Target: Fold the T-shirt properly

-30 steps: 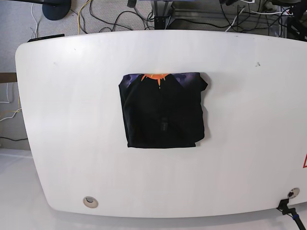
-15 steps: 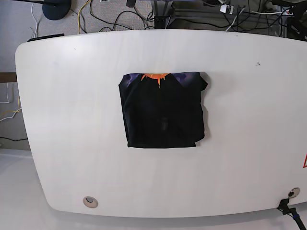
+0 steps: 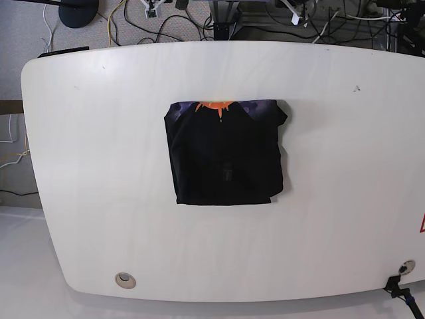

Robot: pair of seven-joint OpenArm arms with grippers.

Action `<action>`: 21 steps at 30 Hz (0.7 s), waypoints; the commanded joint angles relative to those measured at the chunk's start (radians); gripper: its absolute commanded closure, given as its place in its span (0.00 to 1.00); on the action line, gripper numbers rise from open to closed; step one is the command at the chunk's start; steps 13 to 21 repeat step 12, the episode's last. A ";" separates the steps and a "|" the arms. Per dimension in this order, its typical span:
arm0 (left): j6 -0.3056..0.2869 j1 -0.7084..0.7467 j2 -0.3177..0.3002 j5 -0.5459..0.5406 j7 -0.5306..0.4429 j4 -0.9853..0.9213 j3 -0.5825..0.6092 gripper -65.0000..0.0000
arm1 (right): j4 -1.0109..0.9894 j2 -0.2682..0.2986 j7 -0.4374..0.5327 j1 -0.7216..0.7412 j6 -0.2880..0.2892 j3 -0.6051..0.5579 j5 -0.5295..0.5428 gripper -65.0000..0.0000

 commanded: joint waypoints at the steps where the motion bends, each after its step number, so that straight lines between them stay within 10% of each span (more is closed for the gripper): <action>1: 0.059 -0.019 -0.006 0.032 -0.003 -0.064 0.000 0.81 | -0.047 0.001 0.008 0.008 0.006 0.003 -0.013 1.00; 12: 0.195 -0.102 -0.011 0.040 0.024 -0.135 0.001 0.80 | -0.227 0.002 0.008 0.161 0.001 0.003 -0.013 1.00; 21: 0.195 -0.102 -0.011 0.040 0.024 -0.135 0.001 0.80 | -0.227 0.002 0.008 0.161 0.001 0.003 -0.013 1.00</action>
